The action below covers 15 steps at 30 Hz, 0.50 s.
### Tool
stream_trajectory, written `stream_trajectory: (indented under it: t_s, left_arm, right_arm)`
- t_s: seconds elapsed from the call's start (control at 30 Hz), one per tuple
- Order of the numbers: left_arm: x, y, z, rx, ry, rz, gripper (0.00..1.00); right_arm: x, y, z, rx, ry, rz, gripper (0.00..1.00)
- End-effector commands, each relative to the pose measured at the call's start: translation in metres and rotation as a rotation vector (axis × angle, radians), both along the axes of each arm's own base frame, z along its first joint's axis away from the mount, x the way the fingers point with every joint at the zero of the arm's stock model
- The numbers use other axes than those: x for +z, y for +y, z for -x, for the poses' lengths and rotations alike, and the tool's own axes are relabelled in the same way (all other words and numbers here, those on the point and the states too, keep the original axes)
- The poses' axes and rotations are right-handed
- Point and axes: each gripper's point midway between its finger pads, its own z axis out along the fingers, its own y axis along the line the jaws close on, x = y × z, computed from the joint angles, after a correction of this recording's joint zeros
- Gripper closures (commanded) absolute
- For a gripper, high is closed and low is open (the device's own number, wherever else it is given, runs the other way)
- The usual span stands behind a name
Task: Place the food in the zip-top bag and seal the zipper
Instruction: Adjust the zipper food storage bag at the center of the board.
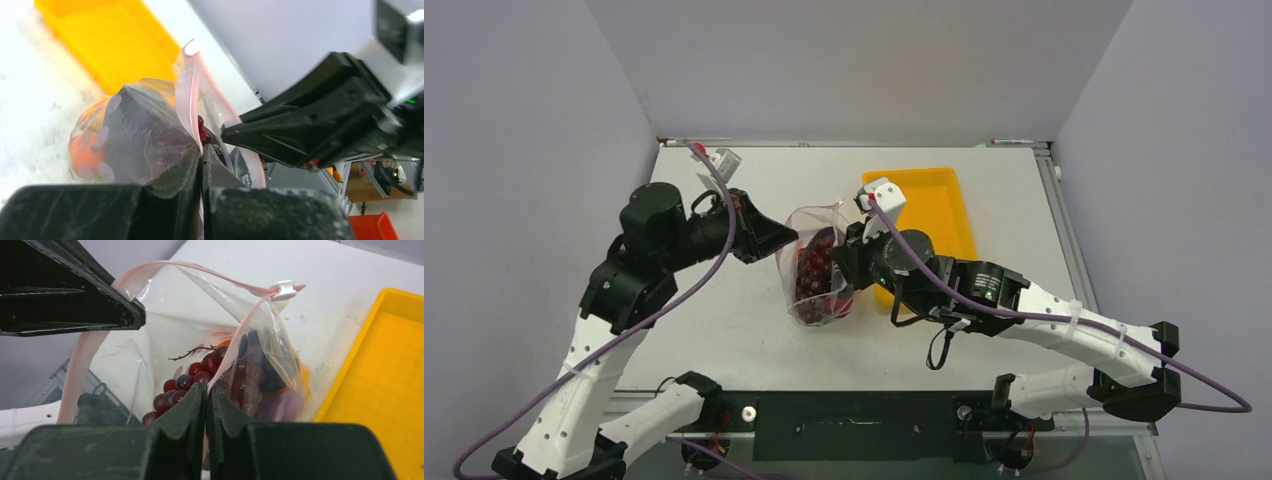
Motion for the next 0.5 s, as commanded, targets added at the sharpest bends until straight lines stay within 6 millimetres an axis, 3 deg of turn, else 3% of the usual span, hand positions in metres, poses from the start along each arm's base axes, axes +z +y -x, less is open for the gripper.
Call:
stream_trajectory:
  t_s: [0.0, 0.17, 0.33, 0.4, 0.47]
  left_arm:
    - [0.048, 0.000, 0.022, -0.093, -0.138, 0.047, 1.00]
    - [0.001, -0.004, 0.011, -0.085, -0.056, 0.015, 1.00]
    - [-0.070, -0.014, -0.003, -0.095, 0.085, 0.003, 1.00]
    - [-0.083, -0.016, -0.005, -0.105, 0.111, 0.007, 1.00]
    - [-0.079, -0.020, -0.002, -0.140, 0.098, 0.031, 1.00]
  right_arm:
    - [0.048, -0.003, 0.008, 0.032, -0.051, -0.140, 0.95]
    - [0.009, -0.004, 0.005, -0.005, -0.018, -0.109, 0.95]
    - [-0.032, 0.002, 0.005, -0.014, 0.035, -0.071, 0.95]
    - [-0.035, 0.005, 0.006, -0.006, 0.044, -0.069, 0.95]
    - [-0.032, 0.006, 0.007, 0.000, 0.045, -0.076, 0.95]
